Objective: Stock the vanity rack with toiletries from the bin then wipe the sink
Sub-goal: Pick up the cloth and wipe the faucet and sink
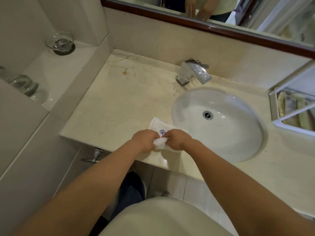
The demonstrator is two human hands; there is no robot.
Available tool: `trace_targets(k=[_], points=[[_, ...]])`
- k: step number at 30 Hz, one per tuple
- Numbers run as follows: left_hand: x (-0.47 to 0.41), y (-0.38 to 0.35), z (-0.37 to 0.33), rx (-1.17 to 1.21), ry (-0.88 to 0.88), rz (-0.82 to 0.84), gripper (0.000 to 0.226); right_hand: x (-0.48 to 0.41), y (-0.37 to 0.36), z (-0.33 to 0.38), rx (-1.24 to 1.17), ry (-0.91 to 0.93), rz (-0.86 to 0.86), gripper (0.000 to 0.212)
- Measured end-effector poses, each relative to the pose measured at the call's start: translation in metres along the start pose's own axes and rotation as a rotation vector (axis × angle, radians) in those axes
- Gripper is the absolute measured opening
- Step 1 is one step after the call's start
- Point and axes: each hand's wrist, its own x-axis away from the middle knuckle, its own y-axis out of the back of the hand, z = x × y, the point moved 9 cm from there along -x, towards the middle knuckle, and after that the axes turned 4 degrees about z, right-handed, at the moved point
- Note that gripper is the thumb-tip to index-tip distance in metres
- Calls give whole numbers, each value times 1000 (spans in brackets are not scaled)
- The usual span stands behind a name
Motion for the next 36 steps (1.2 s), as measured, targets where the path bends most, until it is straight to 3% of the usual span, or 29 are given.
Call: trace_targets(k=[3, 5, 10, 13, 16, 19, 24, 26, 29, 33, 36], points=[[6, -3, -9, 9, 8, 83, 30, 19, -13, -7, -85, -21, 121, 33], [11, 7, -15, 36, 15, 41, 31, 32, -14, -13, -251, -59, 163, 33], [24, 80, -33, 28, 13, -358, 27, 60, 36, -24, -660, -59, -11, 26], [34, 120, -42, 124, 76, -573, 42, 74, 73, -32, -887, -57, -152, 17], [22, 130, -50, 505, 99, -483, 62, 83, 103, -35, -1066, -50, -265, 11], [8, 134, -70, 795, 16, -343, 73, 87, 124, -34, -1255, -47, -363, 9], [-6, 152, -108, 928, -295, -53, 53, 79, 154, -36, -1539, -49, -567, 23], [-19, 158, -111, 904, -327, 64, 66, 77, 167, -45, -1522, -116, -690, 20], [-44, 177, -103, 827, -244, 30, 74, 76, 192, -55, -1476, -157, -870, 15], [-76, 218, -98, 982, -284, -117, 33, 59, 229, -57, -1525, -121, -1022, 7], [-105, 239, -79, 1179, -224, -175, 20, 32, 257, -56, -1381, -107, -1046, 7]])
